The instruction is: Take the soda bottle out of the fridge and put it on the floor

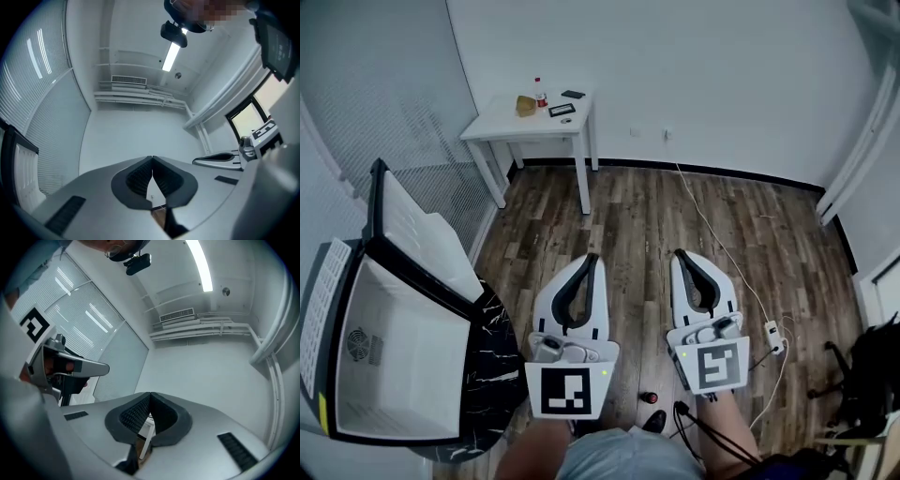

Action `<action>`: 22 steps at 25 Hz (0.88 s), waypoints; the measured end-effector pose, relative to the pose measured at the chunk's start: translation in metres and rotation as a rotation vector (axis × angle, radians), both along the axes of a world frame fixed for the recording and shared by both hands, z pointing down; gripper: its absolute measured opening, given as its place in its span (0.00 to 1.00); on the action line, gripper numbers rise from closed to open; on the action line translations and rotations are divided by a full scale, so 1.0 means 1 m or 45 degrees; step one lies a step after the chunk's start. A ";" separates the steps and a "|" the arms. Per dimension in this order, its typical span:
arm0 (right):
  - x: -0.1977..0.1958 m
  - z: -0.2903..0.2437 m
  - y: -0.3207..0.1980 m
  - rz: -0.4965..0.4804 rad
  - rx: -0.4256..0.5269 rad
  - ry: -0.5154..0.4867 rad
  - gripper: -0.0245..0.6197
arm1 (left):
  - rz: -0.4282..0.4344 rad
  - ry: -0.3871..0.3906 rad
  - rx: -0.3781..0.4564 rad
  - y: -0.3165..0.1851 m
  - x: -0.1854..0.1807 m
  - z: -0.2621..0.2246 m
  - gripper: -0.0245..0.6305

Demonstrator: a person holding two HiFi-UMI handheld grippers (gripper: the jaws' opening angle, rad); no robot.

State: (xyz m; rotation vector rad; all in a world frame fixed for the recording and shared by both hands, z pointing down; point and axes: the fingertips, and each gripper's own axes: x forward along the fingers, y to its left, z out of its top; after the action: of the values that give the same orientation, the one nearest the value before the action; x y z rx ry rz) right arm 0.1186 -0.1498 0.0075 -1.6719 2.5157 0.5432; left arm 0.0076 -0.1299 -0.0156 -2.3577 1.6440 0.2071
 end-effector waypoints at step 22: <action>-0.017 -0.045 0.047 -0.026 0.158 0.032 0.06 | 0.059 -0.051 0.122 0.044 0.009 -0.031 0.06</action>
State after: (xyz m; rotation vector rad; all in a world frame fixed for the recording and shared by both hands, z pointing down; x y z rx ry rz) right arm 0.1014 -0.1027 -0.0372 -1.6047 2.4570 0.7067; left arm 0.0164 -0.0860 -0.0465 -2.3150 1.5271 0.2406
